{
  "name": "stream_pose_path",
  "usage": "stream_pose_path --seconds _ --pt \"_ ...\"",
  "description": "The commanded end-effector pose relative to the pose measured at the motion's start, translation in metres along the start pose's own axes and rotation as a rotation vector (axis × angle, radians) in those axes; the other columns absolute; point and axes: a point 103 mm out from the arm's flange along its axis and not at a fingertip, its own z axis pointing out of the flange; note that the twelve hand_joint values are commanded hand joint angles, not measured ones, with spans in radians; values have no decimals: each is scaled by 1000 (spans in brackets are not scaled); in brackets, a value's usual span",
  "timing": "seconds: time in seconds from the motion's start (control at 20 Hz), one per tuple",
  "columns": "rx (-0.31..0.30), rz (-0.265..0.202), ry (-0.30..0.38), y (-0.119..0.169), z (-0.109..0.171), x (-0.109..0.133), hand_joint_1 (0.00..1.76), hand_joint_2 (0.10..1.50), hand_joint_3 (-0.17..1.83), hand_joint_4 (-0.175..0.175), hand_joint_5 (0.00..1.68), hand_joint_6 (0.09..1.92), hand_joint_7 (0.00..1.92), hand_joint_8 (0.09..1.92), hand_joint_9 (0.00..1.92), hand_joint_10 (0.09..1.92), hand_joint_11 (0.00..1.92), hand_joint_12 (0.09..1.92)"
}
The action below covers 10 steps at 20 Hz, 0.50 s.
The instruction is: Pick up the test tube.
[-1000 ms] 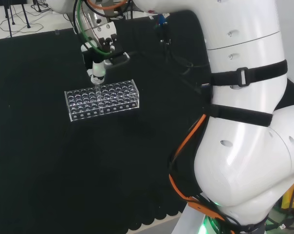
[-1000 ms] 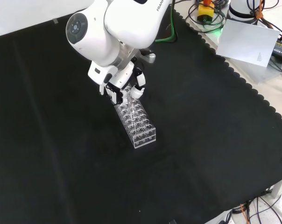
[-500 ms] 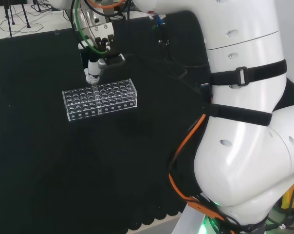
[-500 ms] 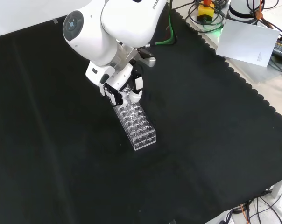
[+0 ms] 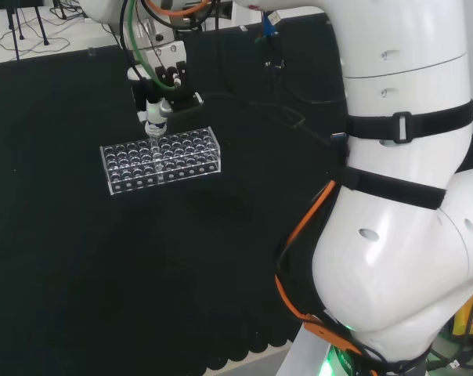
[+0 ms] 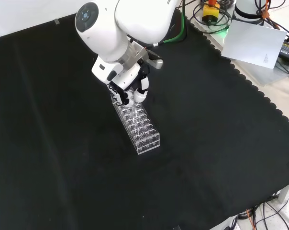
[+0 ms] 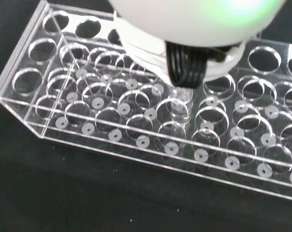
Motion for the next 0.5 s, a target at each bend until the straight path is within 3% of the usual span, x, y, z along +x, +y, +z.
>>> stream_pose_path --seconds 0.05,0.5 --pt "-49 -9 -8 -4 -9 -1 1446 493 816 -175 1402 459 1468 540 1452 342 1360 1058" --pt "-51 -25 -3 -6 -24 1 1449 470 841 -175 1430 419 1492 498 1490 290 1383 1053"
